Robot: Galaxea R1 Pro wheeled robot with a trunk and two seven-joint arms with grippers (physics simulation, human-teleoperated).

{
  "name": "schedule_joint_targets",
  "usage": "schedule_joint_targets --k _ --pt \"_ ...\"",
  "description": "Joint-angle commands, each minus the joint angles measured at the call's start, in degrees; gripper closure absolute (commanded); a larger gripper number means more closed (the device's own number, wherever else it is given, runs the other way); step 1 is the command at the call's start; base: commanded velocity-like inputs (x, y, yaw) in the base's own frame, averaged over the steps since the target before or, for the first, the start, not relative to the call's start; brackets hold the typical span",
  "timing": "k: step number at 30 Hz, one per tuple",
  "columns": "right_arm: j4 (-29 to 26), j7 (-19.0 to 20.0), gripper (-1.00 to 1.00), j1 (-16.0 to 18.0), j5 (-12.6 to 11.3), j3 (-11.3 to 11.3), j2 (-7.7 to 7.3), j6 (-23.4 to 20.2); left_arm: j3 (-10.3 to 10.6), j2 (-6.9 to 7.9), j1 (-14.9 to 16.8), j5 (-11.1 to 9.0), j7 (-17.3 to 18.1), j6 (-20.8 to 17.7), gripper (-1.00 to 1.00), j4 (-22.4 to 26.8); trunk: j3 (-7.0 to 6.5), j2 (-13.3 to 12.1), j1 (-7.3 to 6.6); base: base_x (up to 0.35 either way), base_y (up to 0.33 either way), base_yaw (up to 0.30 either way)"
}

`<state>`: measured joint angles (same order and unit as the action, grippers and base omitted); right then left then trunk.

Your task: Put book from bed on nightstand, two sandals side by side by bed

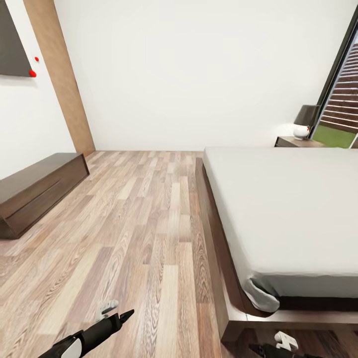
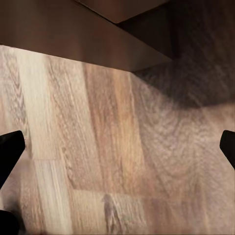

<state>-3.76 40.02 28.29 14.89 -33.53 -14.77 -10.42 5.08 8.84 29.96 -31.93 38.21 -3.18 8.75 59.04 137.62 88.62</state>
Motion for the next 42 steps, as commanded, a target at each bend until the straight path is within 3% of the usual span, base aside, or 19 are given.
schedule_joint_targets --k 1,12,15,22,24,25,42 --pt "-0.1 0.2 -1.00 0.0 0.4 -0.5 0.01 -0.5 0.5 0.04 0.0 -0.6 0.1 -0.3 -1.00 0.0 -0.13 -0.4 -0.24 0.000 0.000 0.000" --pt "0.0 0.2 -1.00 0.0 0.4 -0.5 0.06 -0.5 0.5 -0.11 0.0 -0.5 0.1 -0.3 -1.00 0.0 -2.11 -4.8 -2.65 0.000 0.000 0.000" --pt "0.1 0.2 -1.00 0.0 0.4 -0.5 0.07 -0.5 0.5 -1.00 0.0 -0.3 -0.3 -0.3 -1.00 0.0 -2.65 -6.0 -3.31 0.000 0.000 0.000" --pt "0.5 0.1 -1.00 -0.1 0.3 -0.5 0.06 -0.3 0.5 -1.82 0.0 1.6 -4.9 -0.3 -1.00 -1.6 -3.90 -8.8 -4.85 0.000 0.000 0.000" --pt "0.5 0.2 -1.00 -0.1 0.3 -0.5 0.00 0.9 0.5 -1.88 0.0 1.8 -5.3 -0.3 -1.00 -2.3 -4.26 -9.6 -5.29 0.000 0.000 0.000" --pt "0.5 0.3 -1.00 -0.1 0.2 -0.5 -0.12 3.5 0.5 -2.34 0.0 1.9 -5.5 0.7 -1.00 -2.9 -4.44 -10.0 -5.51 0.000 0.000 0.000" --pt "0.5 0.2 -1.00 -0.1 0.2 -0.5 -0.13 4.4 0.5 -2.95 0.0 1.9 -5.7 2.6 -1.00 -5.6 -7.49 -16.8 -9.24 0.000 0.000 0.000"
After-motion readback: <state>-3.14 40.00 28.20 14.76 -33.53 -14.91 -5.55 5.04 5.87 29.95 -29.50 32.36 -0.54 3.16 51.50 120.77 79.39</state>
